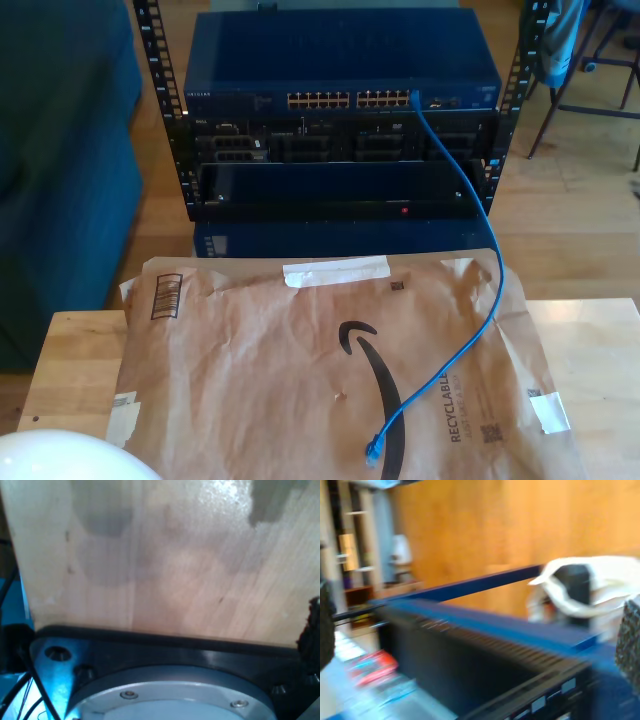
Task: Grab the cable and plug it in
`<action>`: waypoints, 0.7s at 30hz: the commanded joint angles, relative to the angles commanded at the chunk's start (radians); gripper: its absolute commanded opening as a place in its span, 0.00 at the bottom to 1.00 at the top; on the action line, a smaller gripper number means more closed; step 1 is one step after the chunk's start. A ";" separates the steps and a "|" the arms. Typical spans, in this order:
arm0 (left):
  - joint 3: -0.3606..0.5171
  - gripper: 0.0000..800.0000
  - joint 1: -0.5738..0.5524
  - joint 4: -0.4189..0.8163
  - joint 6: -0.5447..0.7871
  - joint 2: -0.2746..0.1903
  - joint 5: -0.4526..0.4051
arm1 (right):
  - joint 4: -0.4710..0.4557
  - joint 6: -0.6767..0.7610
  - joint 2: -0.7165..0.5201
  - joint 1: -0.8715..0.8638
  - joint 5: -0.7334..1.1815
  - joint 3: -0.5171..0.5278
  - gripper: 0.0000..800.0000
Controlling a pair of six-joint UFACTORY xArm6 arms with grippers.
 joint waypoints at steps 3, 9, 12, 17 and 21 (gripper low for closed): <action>0.000 1.00 0.002 0.000 0.000 0.000 0.000 | -0.032 -0.118 -0.014 -0.097 0.163 -0.023 0.99; 0.000 1.00 0.000 0.000 0.000 0.000 0.000 | -0.034 -0.341 -0.048 -0.327 0.664 -0.123 0.99; 0.000 1.00 0.002 0.000 0.000 0.000 0.000 | -0.032 -0.454 -0.098 -0.446 0.890 -0.126 0.99; 0.000 1.00 0.002 0.000 0.000 0.000 0.000 | -0.035 -0.720 -0.181 -0.637 1.145 -0.091 0.99; 0.000 1.00 0.002 0.000 0.000 0.000 0.000 | -0.087 -0.921 -0.322 -0.807 1.208 0.054 0.99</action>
